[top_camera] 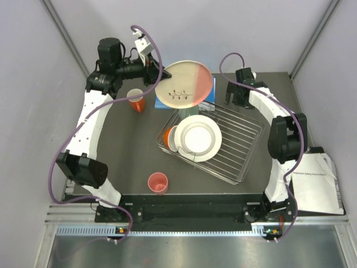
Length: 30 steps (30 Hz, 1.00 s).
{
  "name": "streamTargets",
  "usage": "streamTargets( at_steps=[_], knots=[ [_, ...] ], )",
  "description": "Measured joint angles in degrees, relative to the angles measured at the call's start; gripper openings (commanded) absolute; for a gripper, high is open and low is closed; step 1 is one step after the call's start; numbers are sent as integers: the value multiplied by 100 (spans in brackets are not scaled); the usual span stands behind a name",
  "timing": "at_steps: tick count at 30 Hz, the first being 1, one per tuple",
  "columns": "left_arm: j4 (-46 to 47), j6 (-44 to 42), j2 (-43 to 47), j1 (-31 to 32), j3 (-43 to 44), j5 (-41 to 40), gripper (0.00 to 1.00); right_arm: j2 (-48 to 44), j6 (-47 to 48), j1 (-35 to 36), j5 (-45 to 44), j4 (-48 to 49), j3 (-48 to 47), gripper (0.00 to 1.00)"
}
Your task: Load the mixed dishes into the dish rack
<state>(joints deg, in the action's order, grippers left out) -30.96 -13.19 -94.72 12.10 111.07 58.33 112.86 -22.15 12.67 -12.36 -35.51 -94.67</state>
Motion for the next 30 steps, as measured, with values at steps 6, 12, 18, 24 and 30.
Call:
streamTargets(
  at_steps=[6, 12, 18, 24, 30],
  knots=[
    [955, -136, 52, -4, -780, 151, 0, 138, -2, 216, 262, 17, 0, 100],
    [1222, -350, -46, -4, -844, 374, 0, 514, 0, 610, 273, 162, -540, 100],
    [1493, -365, -96, -11, -844, 518, 0, 846, -2, 857, 378, 177, -1023, 100],
    [1600, -363, -306, -11, -844, 643, 0, 1034, 0, 957, 599, 214, -1241, 100],
    [1606, -411, -337, -11, -859, 688, 0, 1237, 2, 1119, 780, 323, -1471, 100]
  ],
)
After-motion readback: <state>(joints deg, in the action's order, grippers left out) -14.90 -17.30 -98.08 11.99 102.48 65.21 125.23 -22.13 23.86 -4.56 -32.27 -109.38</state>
